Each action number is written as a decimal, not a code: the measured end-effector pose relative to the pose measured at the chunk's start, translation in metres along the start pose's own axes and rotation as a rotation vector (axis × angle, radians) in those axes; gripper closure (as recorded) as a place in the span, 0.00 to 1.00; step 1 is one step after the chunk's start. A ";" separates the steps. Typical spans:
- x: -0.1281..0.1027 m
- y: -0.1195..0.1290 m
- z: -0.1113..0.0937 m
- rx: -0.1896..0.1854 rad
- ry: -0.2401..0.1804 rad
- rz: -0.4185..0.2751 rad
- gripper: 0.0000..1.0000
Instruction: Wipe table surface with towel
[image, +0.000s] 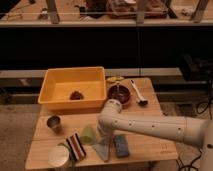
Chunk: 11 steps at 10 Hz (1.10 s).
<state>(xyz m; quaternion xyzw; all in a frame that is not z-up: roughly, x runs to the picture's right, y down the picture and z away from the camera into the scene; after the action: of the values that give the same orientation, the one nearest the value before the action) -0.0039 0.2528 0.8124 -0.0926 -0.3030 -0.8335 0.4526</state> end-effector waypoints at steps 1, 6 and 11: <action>0.000 0.000 -0.001 0.001 -0.001 -0.001 0.72; 0.001 0.001 0.007 -0.026 -0.021 -0.005 0.90; -0.001 0.002 0.001 -0.027 -0.022 -0.002 0.90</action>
<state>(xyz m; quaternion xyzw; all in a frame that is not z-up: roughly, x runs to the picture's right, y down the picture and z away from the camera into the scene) -0.0016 0.2537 0.8140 -0.1076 -0.2970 -0.8369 0.4470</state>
